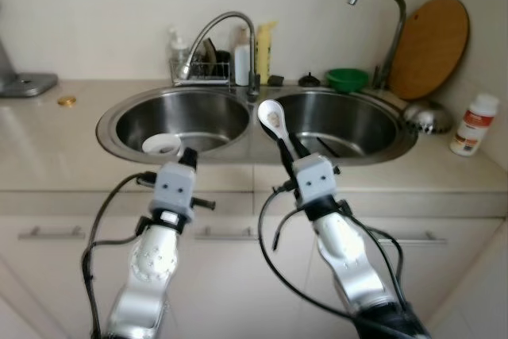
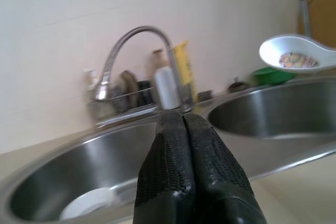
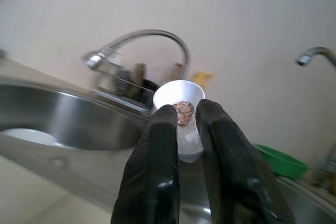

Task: Kitchen organization

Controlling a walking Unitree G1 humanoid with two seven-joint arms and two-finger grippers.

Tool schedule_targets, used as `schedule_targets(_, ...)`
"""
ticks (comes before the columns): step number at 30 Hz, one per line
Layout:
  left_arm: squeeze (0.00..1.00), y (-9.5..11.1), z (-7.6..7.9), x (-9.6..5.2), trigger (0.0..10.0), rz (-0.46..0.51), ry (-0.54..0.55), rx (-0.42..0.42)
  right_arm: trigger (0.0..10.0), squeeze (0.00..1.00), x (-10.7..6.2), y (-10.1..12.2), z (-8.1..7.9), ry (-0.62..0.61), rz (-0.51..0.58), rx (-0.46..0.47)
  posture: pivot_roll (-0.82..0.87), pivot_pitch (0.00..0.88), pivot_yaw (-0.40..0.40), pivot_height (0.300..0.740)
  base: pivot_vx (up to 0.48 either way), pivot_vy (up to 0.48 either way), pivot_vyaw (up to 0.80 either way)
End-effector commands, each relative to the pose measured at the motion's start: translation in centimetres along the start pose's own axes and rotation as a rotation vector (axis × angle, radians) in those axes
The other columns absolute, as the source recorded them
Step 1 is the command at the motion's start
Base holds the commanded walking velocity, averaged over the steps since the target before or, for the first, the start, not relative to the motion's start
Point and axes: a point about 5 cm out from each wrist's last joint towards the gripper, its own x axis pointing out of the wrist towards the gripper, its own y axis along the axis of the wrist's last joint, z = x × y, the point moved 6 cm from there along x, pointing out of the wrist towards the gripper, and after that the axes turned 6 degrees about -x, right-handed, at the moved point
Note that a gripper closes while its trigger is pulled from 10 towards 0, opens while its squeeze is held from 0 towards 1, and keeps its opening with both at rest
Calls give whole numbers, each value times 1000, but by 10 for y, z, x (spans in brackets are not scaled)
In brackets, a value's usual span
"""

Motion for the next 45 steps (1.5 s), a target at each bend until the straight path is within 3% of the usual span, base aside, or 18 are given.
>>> schedule_targets(1,0,2,-10,1,10000,3,19,22,0,0,5,8,0,-16,24,24,41,0,-13,740,266,0,0)
schedule_targets(23,0,1,-8,1,10000,0,10,22,0,0,9,4,3,-20,3,30,45,0,-11,740,266,0,0)
schedule_targets(31,0,1,-8,2,10000,2,11,24,0,0,18,-6,10,-29,-55,49,48,0,-14,740,269,0,0)
schedule_targets(40,0,2,-7,2,10000,7,10,25,0,0,24,-25,-2,6,-175,96,57,0,-17,740,269,0,0)
schedule_targets(41,0,2,-7,2,10000,7,10,25,706,0,24,-28,-2,9,-191,108,58,0,-17,740,262,0,0)
schedule_targets(42,0,2,-7,2,10000,8,9,25,3882,0,25,-31,-4,15,-212,125,58,0,-17,740,244,0,0)
schedule_targets(43,0,2,-7,2,10000,9,9,25,9843,0,25,-32,-3,13,-215,142,58,0,-18,740,0,0,0)
schedule_targets(45,0,3,-7,2,10000,15,7,27,10000,0,26,-36,1,2,-237,171,58,0,-17,740,0,0,0)
